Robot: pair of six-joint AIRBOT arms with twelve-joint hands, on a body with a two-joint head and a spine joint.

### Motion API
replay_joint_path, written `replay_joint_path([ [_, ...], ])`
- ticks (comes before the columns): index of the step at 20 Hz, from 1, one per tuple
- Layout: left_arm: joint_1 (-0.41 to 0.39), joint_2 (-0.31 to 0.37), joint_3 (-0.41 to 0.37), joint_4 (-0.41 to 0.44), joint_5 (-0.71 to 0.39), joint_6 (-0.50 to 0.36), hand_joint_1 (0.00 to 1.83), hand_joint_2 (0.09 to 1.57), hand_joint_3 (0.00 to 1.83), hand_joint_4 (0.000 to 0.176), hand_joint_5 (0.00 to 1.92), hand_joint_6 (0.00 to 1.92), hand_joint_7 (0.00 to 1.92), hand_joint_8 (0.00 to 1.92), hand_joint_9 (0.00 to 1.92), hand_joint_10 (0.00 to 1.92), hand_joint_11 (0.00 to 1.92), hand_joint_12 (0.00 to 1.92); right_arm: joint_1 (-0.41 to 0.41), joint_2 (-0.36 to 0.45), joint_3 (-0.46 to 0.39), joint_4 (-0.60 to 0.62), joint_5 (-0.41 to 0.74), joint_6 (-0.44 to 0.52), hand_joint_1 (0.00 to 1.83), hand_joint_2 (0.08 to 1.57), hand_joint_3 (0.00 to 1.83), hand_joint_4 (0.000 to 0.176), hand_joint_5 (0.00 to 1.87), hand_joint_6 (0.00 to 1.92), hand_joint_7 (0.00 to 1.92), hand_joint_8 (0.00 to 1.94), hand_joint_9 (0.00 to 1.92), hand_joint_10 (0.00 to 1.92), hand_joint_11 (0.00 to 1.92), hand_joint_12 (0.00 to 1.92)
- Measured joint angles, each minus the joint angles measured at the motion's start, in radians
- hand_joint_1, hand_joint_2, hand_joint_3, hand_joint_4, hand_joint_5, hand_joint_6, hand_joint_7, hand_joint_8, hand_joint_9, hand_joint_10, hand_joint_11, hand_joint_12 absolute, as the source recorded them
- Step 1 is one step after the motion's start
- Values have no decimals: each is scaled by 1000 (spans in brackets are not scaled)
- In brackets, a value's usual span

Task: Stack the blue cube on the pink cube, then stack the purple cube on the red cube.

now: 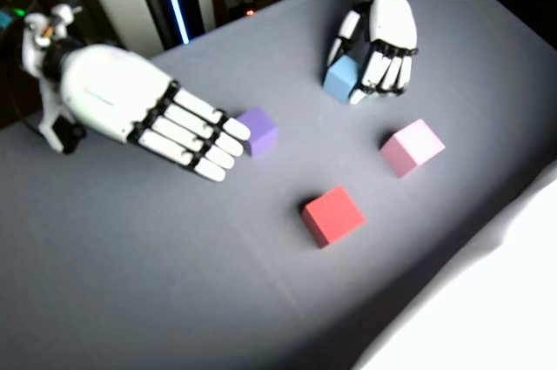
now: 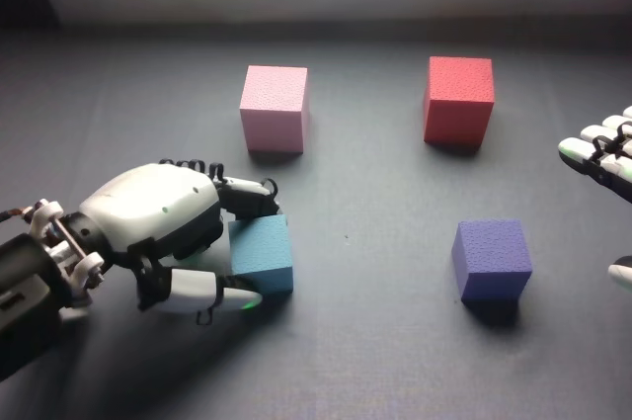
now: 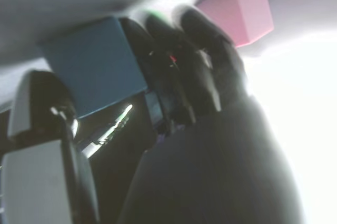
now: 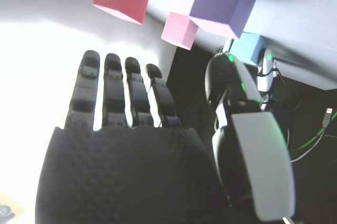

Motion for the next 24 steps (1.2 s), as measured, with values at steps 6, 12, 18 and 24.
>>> replay_joint_path([
  [6,-65,29,3,6,-46,3,1121,1174,0,0,868,1162,925,1921,1150,1921,1258,1921,-11,2,-6,8,13,0,511,1394,5,0,0,0,0,0,0,0,0,0],
  [12,-188,5,98,-86,-23,47,1194,1212,9,0,778,1275,762,1526,892,1921,966,1921,-15,2,-6,14,18,0,568,1404,3,0,0,0,0,0,0,0,0,0],
  [18,-282,-55,200,-132,70,48,1208,1233,2,0,808,1032,751,1663,856,1921,924,1921,-26,-2,-6,24,23,0,471,1412,2,0,0,0,0,0,0,0,0,0],
  [24,-352,-120,299,-156,183,48,1184,1197,1,0,864,1094,797,1407,670,1476,563,1884,-37,-12,-6,23,25,9,506,1397,0,0,0,0,0,0,0,0,0,0],
])
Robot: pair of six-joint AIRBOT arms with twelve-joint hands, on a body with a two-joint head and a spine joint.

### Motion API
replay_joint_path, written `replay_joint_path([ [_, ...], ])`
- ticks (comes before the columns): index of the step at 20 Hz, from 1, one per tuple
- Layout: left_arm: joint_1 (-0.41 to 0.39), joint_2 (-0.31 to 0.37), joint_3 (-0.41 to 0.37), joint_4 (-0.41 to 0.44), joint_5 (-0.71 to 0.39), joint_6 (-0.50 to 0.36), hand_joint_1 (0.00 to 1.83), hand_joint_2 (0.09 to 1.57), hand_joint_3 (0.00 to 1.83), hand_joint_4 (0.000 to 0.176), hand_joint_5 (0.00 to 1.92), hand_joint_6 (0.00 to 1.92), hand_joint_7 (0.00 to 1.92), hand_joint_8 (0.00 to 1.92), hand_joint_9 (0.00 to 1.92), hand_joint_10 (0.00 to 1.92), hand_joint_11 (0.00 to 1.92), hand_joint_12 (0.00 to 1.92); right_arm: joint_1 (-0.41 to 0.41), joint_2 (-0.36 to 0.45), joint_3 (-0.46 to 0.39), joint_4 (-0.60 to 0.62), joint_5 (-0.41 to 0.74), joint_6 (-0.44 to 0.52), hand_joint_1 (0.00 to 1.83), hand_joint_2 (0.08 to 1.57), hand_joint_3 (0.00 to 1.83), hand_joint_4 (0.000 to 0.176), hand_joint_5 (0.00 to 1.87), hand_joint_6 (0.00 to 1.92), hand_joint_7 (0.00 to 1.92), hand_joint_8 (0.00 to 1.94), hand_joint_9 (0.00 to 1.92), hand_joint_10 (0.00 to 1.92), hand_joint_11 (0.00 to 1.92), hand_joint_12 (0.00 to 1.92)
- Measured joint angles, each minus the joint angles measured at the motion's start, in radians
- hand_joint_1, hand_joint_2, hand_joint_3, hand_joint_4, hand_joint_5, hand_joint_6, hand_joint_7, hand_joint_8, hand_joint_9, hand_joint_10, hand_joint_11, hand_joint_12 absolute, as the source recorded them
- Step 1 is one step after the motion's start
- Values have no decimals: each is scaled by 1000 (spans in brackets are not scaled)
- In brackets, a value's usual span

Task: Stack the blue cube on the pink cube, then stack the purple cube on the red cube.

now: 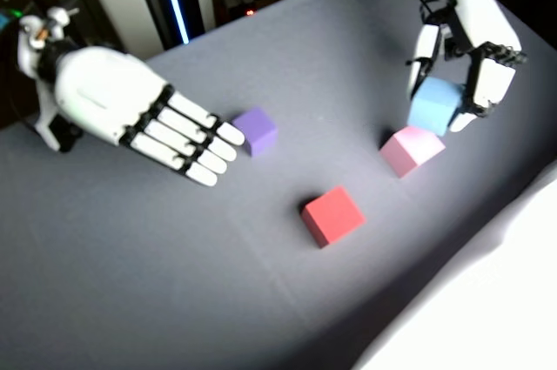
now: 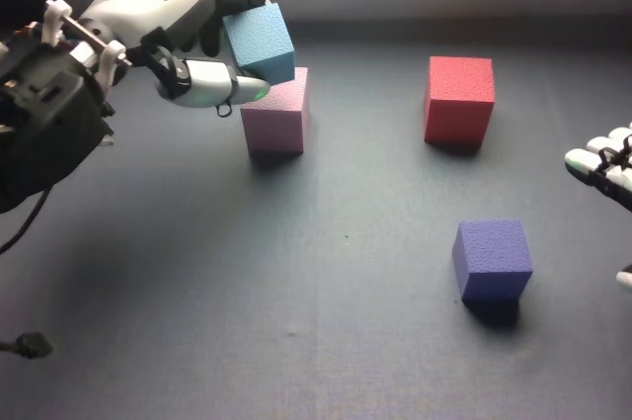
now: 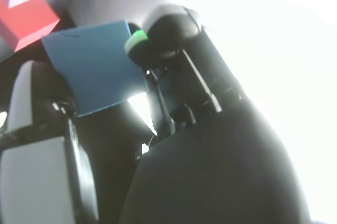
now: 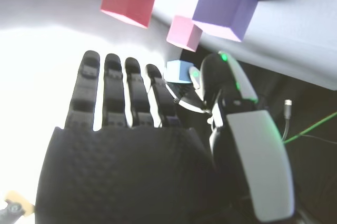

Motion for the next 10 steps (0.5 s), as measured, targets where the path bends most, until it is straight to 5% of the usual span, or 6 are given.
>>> replay_joint_path([
  [5,0,-34,34,-21,61,1,1146,1246,4,2,746,1294,739,1456,647,1376,524,1801,-7,-14,4,6,-2,16,575,1387,0,0,0,0,0,0,0,0,0,0],
  [6,3,-34,35,-25,62,0,1179,1257,5,0,708,1369,722,1492,828,1812,886,1897,-7,-14,4,3,-2,19,564,1385,0,0,0,0,0,0,0,0,0,0],
  [7,3,-34,36,-30,63,0,1128,1222,0,0,783,1282,938,1835,1106,1899,1211,1916,-7,-14,4,3,0,19,553,1381,0,0,0,0,0,0,0,0,0,0],
  [8,6,-34,38,-34,64,0,1180,1256,1,0,756,1142,741,1746,738,1899,844,1920,-7,-14,4,3,0,20,549,1380,0,0,0,0,0,0,0,0,0,0],
  [9,8,-34,39,-36,66,0,1174,1260,2,0,620,1367,807,1468,538,1476,275,1890,-7,-14,4,3,0,23,530,1384,0,0,0,0,0,0,0,0,0,0],
  [10,11,-34,40,-41,67,-3,1272,1235,0,0,392,992,745,1413,478,1429,255,1915,-12,-15,4,1,3,23,524,1384,0,0,0,0,0,0,0,0,0,0],
])
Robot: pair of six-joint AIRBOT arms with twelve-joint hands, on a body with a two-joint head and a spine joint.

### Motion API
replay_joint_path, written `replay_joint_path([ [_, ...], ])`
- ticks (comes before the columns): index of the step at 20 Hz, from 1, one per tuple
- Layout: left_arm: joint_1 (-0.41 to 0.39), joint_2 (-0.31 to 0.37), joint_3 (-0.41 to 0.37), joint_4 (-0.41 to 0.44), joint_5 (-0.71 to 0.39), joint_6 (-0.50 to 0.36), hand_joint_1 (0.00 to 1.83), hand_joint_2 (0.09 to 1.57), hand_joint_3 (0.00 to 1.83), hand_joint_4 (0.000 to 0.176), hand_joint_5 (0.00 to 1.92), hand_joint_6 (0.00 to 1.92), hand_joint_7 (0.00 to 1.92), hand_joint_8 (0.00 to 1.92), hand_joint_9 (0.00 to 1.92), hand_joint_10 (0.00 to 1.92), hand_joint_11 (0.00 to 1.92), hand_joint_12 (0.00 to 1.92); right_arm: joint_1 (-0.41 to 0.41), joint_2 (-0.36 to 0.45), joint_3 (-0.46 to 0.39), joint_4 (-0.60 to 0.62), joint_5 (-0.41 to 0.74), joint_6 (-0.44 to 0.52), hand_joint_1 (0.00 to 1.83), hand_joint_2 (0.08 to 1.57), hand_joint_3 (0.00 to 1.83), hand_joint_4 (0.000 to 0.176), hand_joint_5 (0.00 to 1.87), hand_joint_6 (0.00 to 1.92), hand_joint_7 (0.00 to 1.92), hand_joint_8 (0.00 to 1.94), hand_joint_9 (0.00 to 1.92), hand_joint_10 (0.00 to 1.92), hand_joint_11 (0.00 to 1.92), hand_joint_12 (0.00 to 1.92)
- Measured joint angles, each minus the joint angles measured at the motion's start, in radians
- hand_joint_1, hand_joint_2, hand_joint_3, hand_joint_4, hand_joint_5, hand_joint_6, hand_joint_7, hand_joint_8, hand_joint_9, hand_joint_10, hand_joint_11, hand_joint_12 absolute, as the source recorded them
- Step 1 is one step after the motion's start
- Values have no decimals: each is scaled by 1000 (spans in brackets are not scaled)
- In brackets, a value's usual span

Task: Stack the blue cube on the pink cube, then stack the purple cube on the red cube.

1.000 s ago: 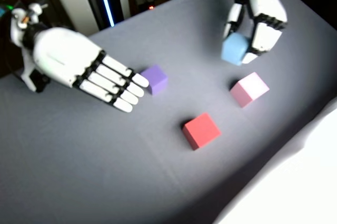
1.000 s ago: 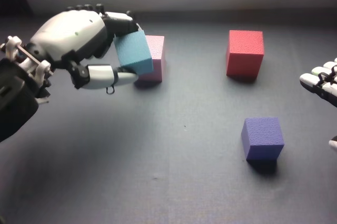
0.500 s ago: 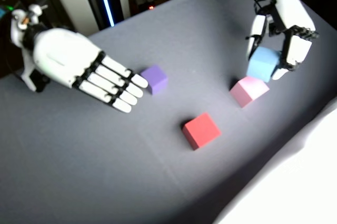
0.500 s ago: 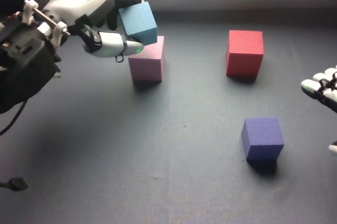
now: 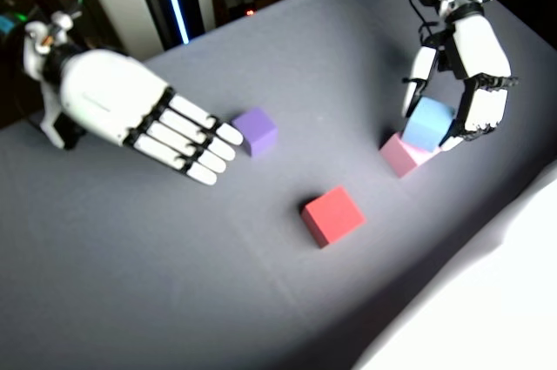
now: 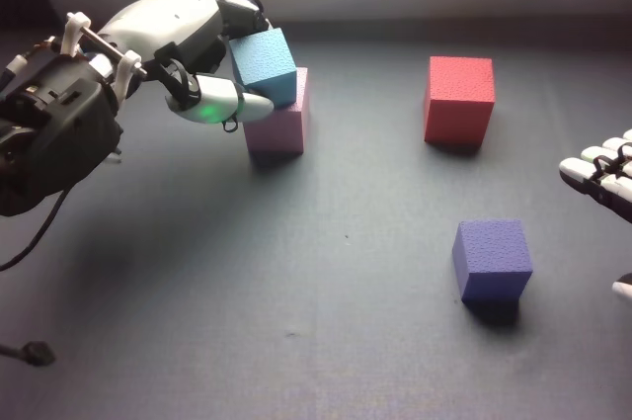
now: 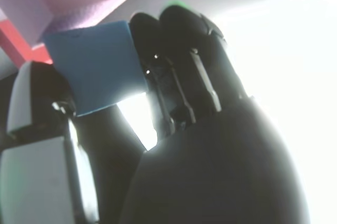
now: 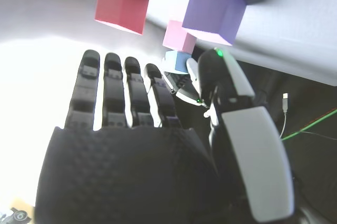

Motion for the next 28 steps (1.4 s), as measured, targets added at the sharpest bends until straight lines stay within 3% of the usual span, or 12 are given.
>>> replay_joint_path([
  [1,0,0,0,3,0,8,1040,1155,0,20,252,692,409,789,257,1074,50,1763,-2,0,0,-1,0,3,523,1382,0,0,0,0,0,0,0,0,0,0],
  [2,0,0,0,2,1,9,948,1118,0,71,204,484,304,398,111,825,9,1601,-2,-2,0,2,-3,3,525,1384,0,0,0,0,0,0,0,0,0,0],
  [3,1,0,-2,3,2,26,894,1098,0,134,107,312,163,148,21,403,1,1117,-2,-2,0,1,-2,3,554,1381,0,0,0,0,0,0,0,0,0,0],
  [4,1,0,-4,2,2,26,894,1098,0,134,107,312,163,148,21,403,1,1117,-2,-2,0,1,-2,3,554,1381,0,0,0,0,0,0,0,0,0,0],
  [5,4,1,-10,3,-1,31,804,1144,7,170,9,44,11,6,0,15,0,74,-2,-2,0,2,-2,3,527,1382,0,0,0,0,0,0,0,0,0,0],
  [13,78,112,-160,33,-166,37,555,1089,0,176,0,0,0,0,0,0,0,0,-3,-2,0,-53,14,71,457,1332,0,0,0,0,0,0,0,0,0,0],
  [17,200,226,-301,37,-403,43,546,1243,19,163,0,0,0,0,0,0,0,0,1,-1,3,-100,24,122,479,1264,0,0,0,0,0,0,0,0,0,0],
  [18,227,244,-329,30,-447,42,546,1286,23,173,0,0,0,0,0,0,0,0,3,-2,10,-102,21,124,519,1237,0,0,0,0,0,0,0,0,0,0],
  [24,392,317,-446,40,-638,41,714,1334,14,161,0,0,0,0,0,0,0,0,73,-85,85,-93,-64,159,729,1125,0,0,0,0,0,0,0,0,48,23],
  [25,402,318,-448,31,-649,40,700,1336,12,157,0,0,0,0,0,0,0,0,80,-100,94,-93,-79,164,773,1051,48,1,0,0,32,14,31,37,9,648],
  [26,417,322,-454,14,-660,40,679,1342,12,153,0,0,0,0,0,0,0,0,90,-114,104,-95,-99,167,718,1082,20,0,0,0,39,10,24,55,1,987],
  [28,443,324,-458,-16,-682,40,717,1341,6,115,0,0,0,0,0,0,0,0,98,-136,123,-88,-119,171,693,1121,1,0,0,0,1,0,0,1,0,355],
])
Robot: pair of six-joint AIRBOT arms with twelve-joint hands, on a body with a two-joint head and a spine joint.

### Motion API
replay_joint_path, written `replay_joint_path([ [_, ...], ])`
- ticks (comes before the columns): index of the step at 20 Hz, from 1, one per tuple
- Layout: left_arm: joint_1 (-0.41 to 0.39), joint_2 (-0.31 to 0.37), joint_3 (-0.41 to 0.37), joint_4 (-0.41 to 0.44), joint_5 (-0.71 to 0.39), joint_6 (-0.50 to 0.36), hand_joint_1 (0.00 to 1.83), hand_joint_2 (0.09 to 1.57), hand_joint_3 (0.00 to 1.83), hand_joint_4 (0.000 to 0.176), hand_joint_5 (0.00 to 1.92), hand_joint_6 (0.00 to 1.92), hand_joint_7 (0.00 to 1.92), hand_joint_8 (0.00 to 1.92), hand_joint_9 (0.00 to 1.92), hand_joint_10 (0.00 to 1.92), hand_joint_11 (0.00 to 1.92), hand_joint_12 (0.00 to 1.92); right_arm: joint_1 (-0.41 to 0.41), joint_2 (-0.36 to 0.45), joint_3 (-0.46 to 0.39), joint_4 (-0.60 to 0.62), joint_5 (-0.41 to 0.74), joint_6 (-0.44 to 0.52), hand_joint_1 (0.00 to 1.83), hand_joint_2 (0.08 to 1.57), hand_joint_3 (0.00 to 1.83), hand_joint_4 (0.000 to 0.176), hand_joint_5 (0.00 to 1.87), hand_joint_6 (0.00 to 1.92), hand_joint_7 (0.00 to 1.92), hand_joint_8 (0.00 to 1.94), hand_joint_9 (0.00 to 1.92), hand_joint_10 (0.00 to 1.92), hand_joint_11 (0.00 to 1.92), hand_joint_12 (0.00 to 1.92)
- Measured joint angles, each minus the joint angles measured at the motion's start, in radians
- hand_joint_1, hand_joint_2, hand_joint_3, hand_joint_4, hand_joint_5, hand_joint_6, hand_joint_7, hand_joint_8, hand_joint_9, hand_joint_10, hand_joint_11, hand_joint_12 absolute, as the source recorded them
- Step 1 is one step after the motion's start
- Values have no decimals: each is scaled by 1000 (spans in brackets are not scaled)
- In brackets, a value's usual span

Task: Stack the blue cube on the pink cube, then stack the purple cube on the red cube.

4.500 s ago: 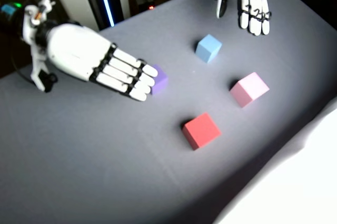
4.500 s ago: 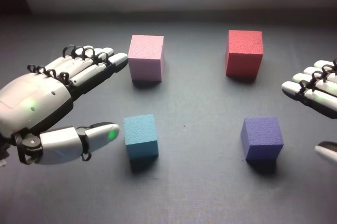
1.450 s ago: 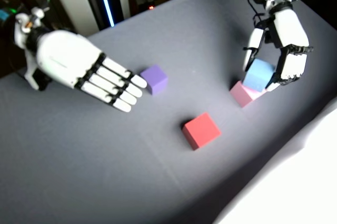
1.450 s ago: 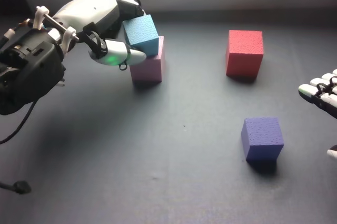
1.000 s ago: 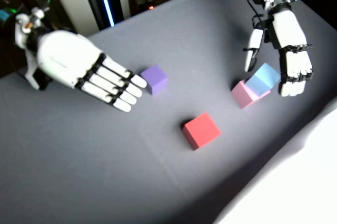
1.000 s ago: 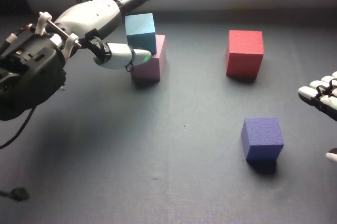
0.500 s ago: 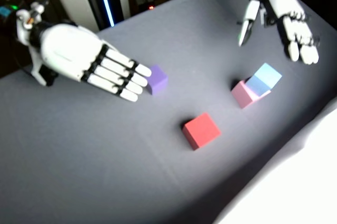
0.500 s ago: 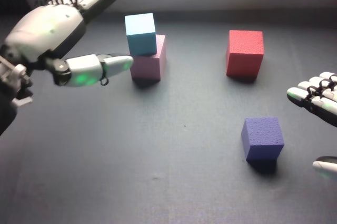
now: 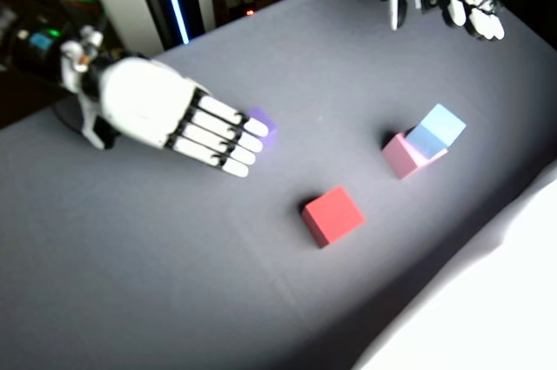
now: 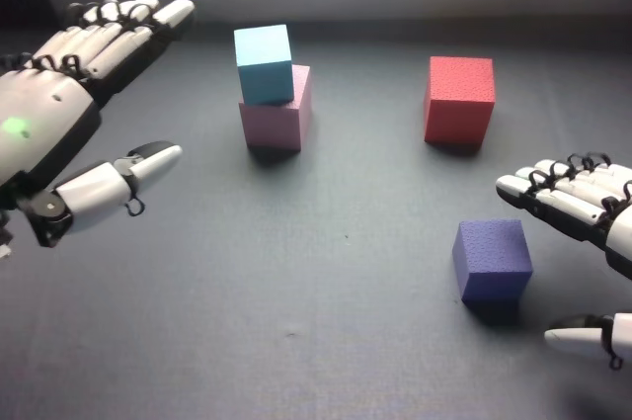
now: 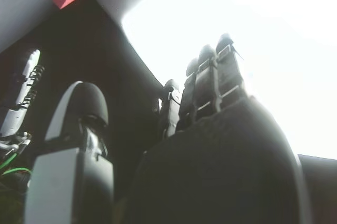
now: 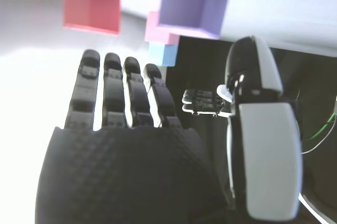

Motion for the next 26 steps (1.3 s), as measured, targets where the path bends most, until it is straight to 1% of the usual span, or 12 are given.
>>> replay_joint_path([
  [1,17,6,-10,-7,-12,0,724,1340,5,114,0,0,0,0,0,0,0,0,10,-17,14,9,-12,0,698,1125,0,0,0,0,0,0,0,0,0,99],
  [7,51,6,-13,-11,-18,-11,717,1350,7,79,0,0,0,0,0,0,0,0,83,-93,84,16,-92,2,841,1112,0,3,0,0,0,0,0,0,17,9],
  [8,51,6,-13,-12,-20,-11,707,1351,6,72,0,0,0,0,0,0,0,0,83,-94,85,17,-94,2,893,1113,0,0,69,7,126,45,80,171,3,645],
  [9,51,6,-12,-12,-21,-11,706,1353,7,72,0,0,0,0,0,0,0,0,83,-94,85,15,-98,2,968,1115,0,0,241,201,291,445,144,914,0,1501],
  [10,51,6,-12,-14,-21,-11,751,1354,5,61,0,0,0,0,0,0,0,0,83,-95,85,16,-100,2,1151,1202,3,0,572,1104,774,1114,605,1300,456,1821],
  [13,51,6,-13,-6,-22,-11,755,1360,5,54,0,0,0,0,0,0,0,0,90,-97,92,18,-111,2,1130,1238,3,0,741,1289,992,1863,1227,1880,1312,1915],
  [14,51,6,-13,-6,-23,-11,758,1361,5,52,0,0,0,0,0,0,0,0,97,-105,103,17,-119,1,1112,1240,3,0,743,1333,1073,1925,1293,1913,1380,1920],
  [15,51,6,-13,-11,-22,-12,749,1363,5,55,0,0,0,0,0,0,0,0,111,-118,116,19,-132,2,1168,1288,7,0,664,1240,773,1803,1113,1919,1203,1921],
  [17,51,6,-13,-11,-24,-13,745,1362,3,48,0,0,0,0,0,0,0,0,129,-127,125,11,-149,2,1088,1266,1,0,708,1397,965,1933,1220,1921,1310,1921],
  [18,57,6,-16,-11,-27,-14,747,1362,3,43,0,0,0,0,0,0,0,0,141,-127,125,-7,-154,1,1152,1290,15,0,642,1473,724,1663,1085,1921,1162,1921],
  [21,67,11,-23,-10,-38,-15,753,1363,3,31,0,0,0,0,0,0,0,0,173,-92,103,-51,-128,2,1082,1268,1,0,703,1408,1122,1939,1327,1921,1407,1921],
  [26,76,10,-23,-14,-38,-23,702,1362,1,55,0,0,0,0,0,0,0,0,192,-34,97,-38,-40,2,1108,1237,0,0,758,1323,1127,1941,1323,1921,1410,1921],
])
